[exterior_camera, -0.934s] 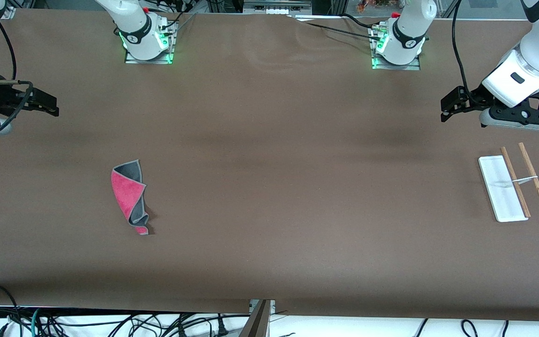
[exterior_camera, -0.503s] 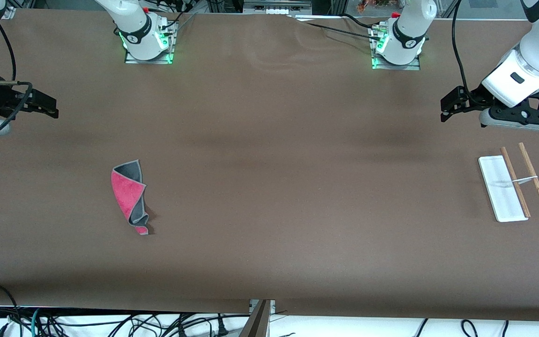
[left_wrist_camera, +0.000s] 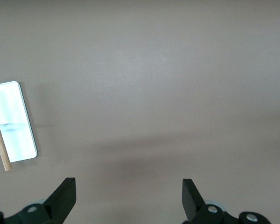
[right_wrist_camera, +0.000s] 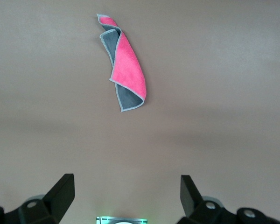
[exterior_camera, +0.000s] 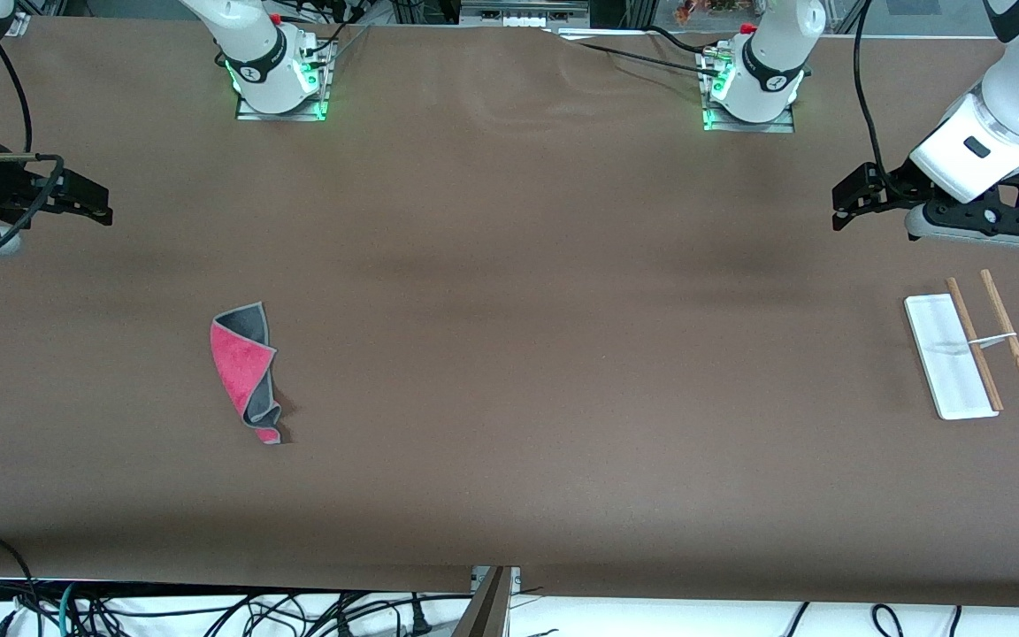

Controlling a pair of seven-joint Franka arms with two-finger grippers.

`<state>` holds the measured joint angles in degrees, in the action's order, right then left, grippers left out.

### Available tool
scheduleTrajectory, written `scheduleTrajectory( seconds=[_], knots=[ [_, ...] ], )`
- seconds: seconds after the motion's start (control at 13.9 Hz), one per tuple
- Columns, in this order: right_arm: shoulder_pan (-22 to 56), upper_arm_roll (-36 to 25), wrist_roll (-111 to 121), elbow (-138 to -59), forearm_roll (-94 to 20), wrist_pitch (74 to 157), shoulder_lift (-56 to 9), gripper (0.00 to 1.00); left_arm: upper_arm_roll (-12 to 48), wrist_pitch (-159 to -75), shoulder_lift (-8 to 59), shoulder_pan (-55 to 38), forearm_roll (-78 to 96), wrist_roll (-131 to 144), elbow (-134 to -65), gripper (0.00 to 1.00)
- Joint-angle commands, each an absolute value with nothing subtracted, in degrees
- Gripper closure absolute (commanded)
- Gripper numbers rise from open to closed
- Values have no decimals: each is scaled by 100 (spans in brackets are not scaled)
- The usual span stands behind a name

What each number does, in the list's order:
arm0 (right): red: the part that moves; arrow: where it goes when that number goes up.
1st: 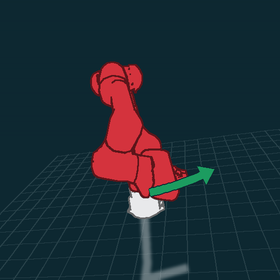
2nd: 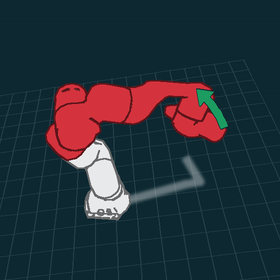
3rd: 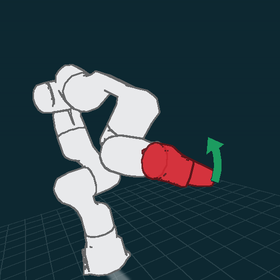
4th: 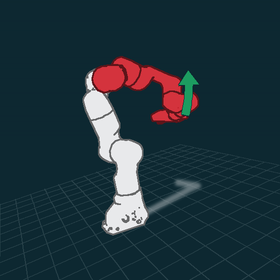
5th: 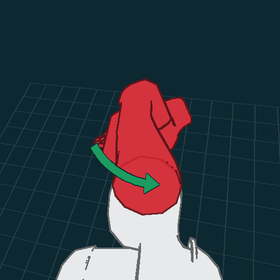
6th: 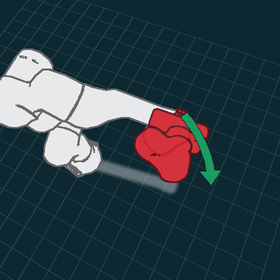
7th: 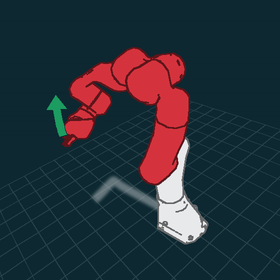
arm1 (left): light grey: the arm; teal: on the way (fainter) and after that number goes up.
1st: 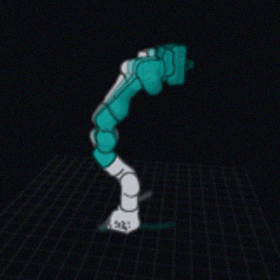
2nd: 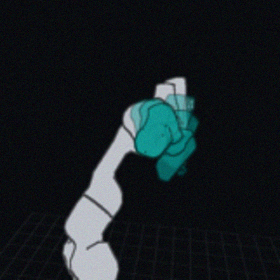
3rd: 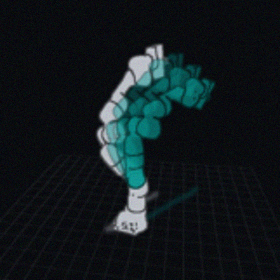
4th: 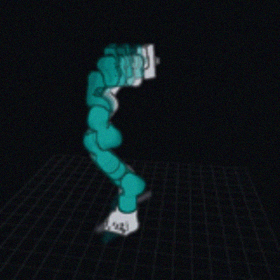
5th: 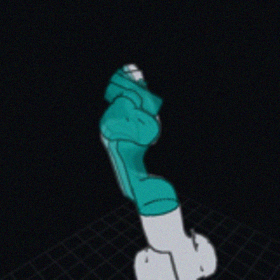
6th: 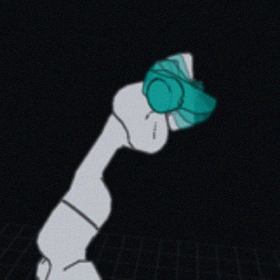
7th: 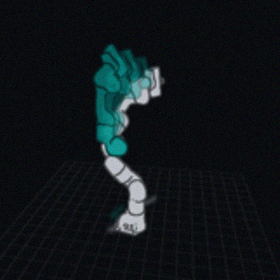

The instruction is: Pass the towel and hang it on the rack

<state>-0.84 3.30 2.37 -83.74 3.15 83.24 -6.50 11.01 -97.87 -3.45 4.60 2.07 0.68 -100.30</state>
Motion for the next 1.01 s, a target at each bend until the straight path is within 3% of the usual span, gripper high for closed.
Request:
scheduleTrajectory(
  seconds=[0.0,0.93],
  knots=[
    [-70,334,229,-8297,325,8332,-677,0,1125,-9747,-369,501,44,79,-9984,0],
    [-35,343,255,-8288,281,8419,-677,0,1160,-9747,-387,483,70,88,-9984,0]
  ],
)
